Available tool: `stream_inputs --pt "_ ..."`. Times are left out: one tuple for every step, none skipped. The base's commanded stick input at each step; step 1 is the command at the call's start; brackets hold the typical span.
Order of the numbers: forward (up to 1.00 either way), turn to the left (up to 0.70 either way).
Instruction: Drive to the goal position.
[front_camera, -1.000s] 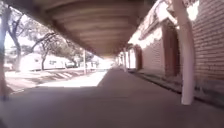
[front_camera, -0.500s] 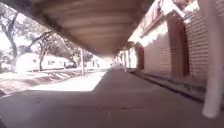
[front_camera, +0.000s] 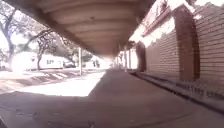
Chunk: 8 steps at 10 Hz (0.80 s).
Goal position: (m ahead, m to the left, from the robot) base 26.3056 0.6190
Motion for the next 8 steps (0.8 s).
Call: stream_inputs --pt "0.85 0.00" --pt "0.85 0.00" --pt "0.85 0.00" --pt "0.85 0.00" --pt "0.85 0.00" --pt "0.85 0.00" --pt "0.85 0.00" --pt "0.85 0.00"
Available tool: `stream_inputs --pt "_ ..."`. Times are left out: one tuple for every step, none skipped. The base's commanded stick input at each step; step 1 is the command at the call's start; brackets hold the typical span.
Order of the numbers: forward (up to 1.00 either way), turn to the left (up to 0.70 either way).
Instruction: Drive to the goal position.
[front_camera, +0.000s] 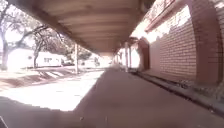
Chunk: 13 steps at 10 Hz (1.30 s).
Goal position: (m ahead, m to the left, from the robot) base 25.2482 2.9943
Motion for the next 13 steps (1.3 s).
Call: stream_inputs --pt "0.85 0.00" --pt "0.85 0.00" --pt "0.85 0.00" --pt "0.85 0.00" --pt "0.85 0.00" --pt "0.85 0.00" --pt "0.85 0.00" --pt "0.85 0.00" --pt "0.85 0.00" --pt "0.85 0.00" --pt "0.85 0.00" --pt "0.85 0.00" --pt "0.85 0.00"
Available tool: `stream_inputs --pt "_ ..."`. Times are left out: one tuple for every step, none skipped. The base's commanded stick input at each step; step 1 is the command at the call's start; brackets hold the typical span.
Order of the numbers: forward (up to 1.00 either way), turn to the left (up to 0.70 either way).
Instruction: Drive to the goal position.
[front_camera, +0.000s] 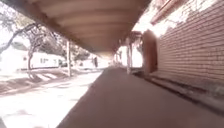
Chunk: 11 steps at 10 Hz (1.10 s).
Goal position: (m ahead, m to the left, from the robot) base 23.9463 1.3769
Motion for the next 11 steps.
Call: stream_inputs --pt "0.85 0.00" --pt "0.85 0.00" --pt "0.85 0.00" --pt "0.85 0.00" --pt "0.85 0.00" --pt "0.85 0.00" --pt "0.85 0.00" --pt "0.85 0.00" --pt "0.85 0.00" --pt "0.85 0.00" --pt "0.85 0.00"
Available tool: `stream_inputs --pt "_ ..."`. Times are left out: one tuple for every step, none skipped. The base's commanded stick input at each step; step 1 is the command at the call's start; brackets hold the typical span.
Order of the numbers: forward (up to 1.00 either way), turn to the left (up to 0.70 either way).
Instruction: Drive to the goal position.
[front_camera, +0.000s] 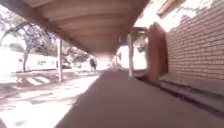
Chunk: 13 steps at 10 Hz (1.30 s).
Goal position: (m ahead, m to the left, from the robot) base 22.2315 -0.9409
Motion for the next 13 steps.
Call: stream_inputs --pt "0.85 0.00" --pt "0.85 0.00" --pt "0.85 0.00" --pt "0.85 0.00" --pt "0.85 0.00" --pt "0.85 0.00" --pt "0.85 0.00" --pt "0.85 0.00" --pt "0.85 0.00" --pt "0.85 0.00" --pt "0.85 0.00" --pt "0.85 0.00" --pt "0.85 0.00"
